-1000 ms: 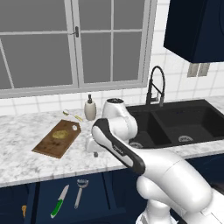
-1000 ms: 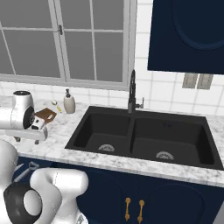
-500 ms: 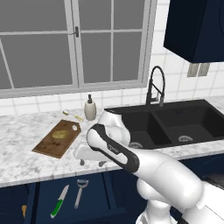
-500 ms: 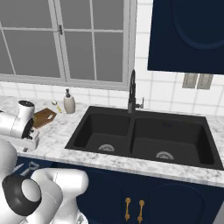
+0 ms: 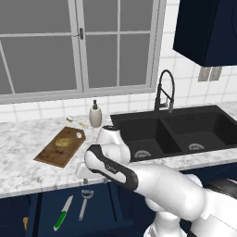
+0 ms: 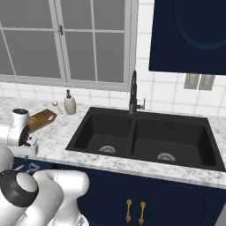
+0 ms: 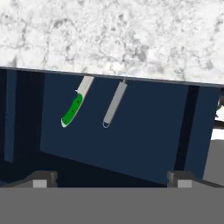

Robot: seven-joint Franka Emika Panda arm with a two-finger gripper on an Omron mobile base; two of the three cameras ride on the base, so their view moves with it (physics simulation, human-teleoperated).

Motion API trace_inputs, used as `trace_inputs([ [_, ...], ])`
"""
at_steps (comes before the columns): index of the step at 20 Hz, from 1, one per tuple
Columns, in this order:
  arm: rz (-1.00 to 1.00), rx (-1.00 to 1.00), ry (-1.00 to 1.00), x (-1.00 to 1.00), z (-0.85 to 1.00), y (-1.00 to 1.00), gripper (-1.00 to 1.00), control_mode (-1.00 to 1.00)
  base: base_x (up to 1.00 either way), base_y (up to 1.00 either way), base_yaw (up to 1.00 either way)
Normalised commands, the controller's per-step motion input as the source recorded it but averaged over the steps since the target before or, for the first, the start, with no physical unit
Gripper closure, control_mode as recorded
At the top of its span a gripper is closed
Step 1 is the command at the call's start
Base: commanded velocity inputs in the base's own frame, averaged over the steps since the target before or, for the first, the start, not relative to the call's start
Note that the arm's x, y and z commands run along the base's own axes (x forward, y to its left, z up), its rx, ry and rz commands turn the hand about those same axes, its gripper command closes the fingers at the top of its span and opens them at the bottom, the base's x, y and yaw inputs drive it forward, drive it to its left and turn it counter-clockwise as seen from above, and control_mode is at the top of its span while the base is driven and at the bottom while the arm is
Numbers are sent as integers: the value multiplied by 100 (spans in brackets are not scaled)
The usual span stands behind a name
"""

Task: Place the appropriate cutting tool for cutting the potato skin on the cutting board.

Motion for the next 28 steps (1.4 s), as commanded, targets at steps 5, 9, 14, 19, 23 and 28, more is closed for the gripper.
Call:
trace_inputs([
  [5,2,-15,-4,-4,-35,25,-100,-100,0,0,0],
  [9,0,1,-21,-40,-66,15,-100,-100,0,0,0],
  [14,1,3,-27,-50,-33,0,-100,-100,0,0,0],
  [19,1,0,-35,-12,-5,0,-100,-100,0,0,0],
  [23,0,0,0,41,-4,0,-100,-100,0,0,0],
  [28,-1,0,0,87,-13,0,-100,-100,0,0,0],
])
